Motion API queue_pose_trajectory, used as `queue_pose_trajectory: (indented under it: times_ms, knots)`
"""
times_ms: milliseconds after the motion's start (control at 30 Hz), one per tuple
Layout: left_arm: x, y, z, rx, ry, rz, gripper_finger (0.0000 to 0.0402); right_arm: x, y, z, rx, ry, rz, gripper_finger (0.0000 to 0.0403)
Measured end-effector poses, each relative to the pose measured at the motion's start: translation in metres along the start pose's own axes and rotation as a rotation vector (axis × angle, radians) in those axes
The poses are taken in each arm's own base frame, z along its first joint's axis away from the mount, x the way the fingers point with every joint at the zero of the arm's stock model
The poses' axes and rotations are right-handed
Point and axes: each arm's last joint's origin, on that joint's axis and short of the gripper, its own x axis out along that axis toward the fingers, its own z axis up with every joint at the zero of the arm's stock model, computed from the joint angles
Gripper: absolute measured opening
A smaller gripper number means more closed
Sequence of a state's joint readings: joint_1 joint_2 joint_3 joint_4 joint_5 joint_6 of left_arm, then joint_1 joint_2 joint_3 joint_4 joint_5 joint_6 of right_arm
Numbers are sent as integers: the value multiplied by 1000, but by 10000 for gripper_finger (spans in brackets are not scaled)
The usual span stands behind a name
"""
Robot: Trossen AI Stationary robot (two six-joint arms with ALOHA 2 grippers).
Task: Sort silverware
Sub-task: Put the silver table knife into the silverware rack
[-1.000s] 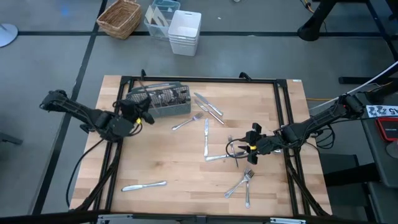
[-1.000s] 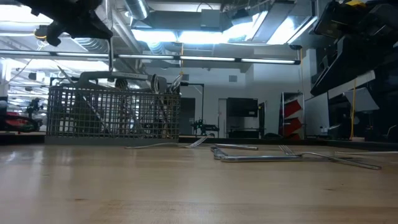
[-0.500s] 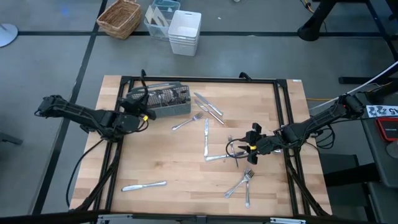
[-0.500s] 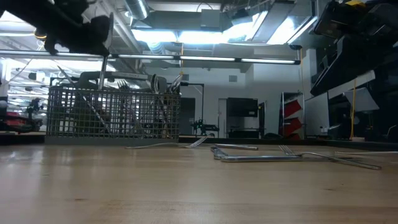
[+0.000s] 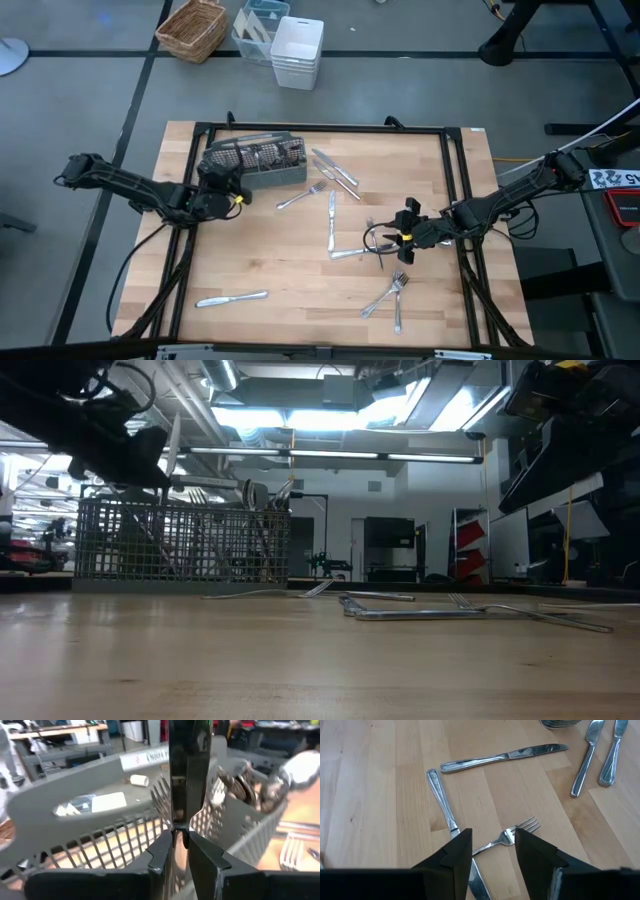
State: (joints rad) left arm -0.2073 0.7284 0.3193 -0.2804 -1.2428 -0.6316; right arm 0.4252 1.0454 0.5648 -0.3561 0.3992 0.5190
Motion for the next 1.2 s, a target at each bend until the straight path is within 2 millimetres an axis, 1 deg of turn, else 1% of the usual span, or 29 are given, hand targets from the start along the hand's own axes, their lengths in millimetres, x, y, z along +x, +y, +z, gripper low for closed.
queue_pose_trajectory:
  times_ms: [200, 367, 467, 567, 800, 933, 1033, 1200]
  knots:
    - [1, 0, -7, -5, 45, -49, 61, 0, 0, 0, 0, 0, 0, 152]
    - [1, -2, -9, -30, 91, -107, 92, 0, 0, 0, 1, -1, 1, 152]
    - [0, -2, -8, -62, 97, -112, 114, 0, 0, 0, 1, -2, 1, 152]
    - [0, -3, -7, -65, 95, -120, 127, 0, 0, 0, 1, -2, 1, 152]
    - [-2, -7, 5, -102, 104, -159, 130, 0, 1, 0, 3, 5, 22, 152]
    - [-4, -11, 15, -138, 125, -216, 130, 0, 2, 3, 14, -16, 40, 152]
    - [-5, -16, 22, -195, 149, -301, 130, 2, 5, 6, 31, -53, 60, 152]
    - [-8, -27, 31, -317, 199, -515, 129, 7, 11, 11, 52, -96, 84, 152]
